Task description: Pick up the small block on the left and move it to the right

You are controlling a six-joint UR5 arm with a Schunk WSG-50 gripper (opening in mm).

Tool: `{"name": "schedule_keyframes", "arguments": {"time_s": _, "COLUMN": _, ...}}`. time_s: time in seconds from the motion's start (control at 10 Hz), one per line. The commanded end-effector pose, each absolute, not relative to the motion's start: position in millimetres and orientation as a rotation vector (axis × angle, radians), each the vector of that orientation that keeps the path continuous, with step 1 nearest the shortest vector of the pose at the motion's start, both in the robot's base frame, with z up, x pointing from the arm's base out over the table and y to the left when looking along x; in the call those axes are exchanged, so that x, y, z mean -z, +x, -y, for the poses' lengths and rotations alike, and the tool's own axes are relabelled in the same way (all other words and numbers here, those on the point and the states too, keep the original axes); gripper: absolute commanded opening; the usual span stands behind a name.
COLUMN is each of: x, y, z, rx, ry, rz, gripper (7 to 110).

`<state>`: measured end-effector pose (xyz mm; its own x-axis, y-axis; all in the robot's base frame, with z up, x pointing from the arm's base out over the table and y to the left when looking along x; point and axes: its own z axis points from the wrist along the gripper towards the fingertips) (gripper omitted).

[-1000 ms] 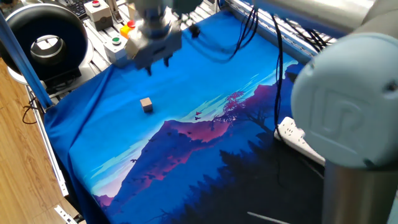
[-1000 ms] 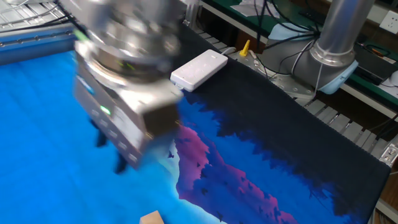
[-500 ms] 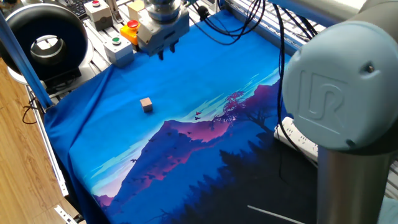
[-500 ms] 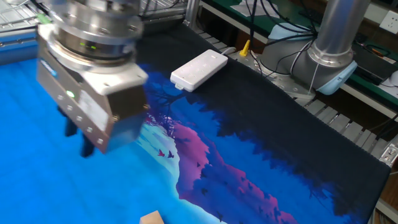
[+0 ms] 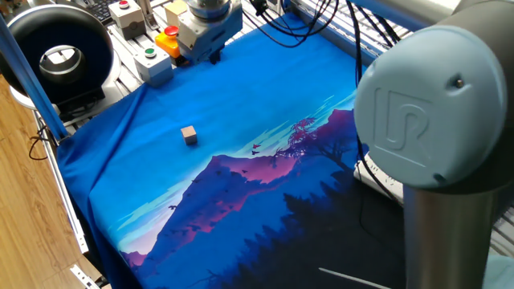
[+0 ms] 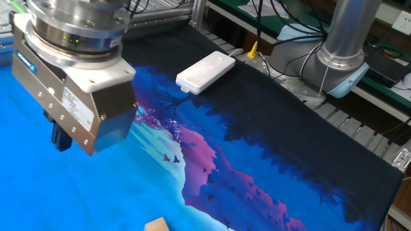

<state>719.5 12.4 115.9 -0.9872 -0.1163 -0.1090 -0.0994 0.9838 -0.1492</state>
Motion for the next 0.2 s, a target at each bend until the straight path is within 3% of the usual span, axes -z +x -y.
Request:
{"name": "schedule_keyframes", "arguments": {"time_s": 0.0, "x": -120.5, "y": 727.0, "z": -14.9, "rx": 0.178, "ry": -0.214, "rz": -3.014, "gripper": 7}}
{"name": "schedule_keyframes", "arguments": {"time_s": 0.1, "x": -120.7, "y": 727.4, "z": -15.3, "rx": 0.160, "ry": -0.236, "rz": -3.018, "gripper": 7}}
